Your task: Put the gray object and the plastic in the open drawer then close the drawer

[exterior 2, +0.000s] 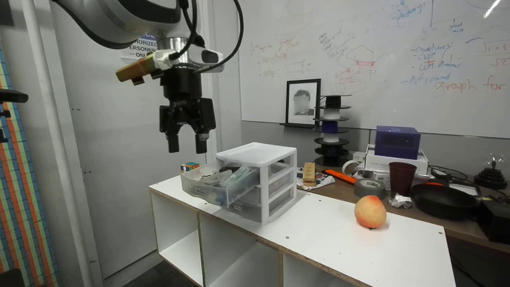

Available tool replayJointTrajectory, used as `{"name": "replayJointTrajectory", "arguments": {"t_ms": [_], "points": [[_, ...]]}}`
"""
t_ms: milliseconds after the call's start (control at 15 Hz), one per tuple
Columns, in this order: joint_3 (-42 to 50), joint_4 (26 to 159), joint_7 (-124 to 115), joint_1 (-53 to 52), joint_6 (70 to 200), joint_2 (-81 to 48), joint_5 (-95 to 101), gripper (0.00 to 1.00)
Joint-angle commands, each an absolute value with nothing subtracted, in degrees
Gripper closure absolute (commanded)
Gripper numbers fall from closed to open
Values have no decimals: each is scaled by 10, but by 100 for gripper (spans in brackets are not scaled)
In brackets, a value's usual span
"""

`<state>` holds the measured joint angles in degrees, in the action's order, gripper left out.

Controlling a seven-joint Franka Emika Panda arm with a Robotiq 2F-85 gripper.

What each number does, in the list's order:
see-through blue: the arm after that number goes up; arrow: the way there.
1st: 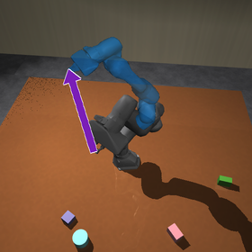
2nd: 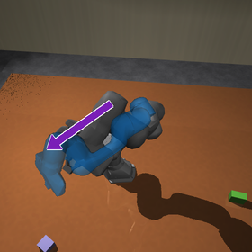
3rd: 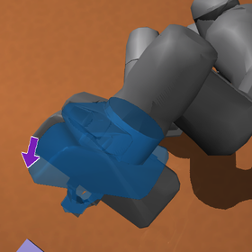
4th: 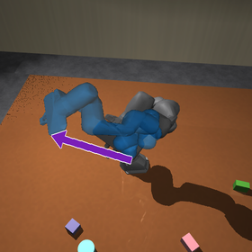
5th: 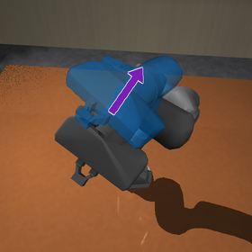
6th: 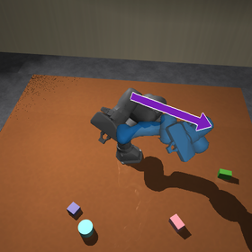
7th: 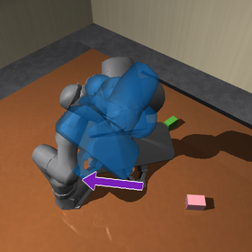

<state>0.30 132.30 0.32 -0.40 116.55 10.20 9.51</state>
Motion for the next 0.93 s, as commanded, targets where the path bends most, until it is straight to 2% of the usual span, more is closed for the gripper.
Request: {"name": "replayJointTrajectory", "arguments": {"t_ms": [0,200,267,867], "points": [[-3,1392,48,-16,1133,191,72,0],[-5,1447,55,-21,1134,234,73,0],[-5,1395,42,-16,1152,160,82,0],[-11,1402,-44,-3,1223,93,101,0]]}}
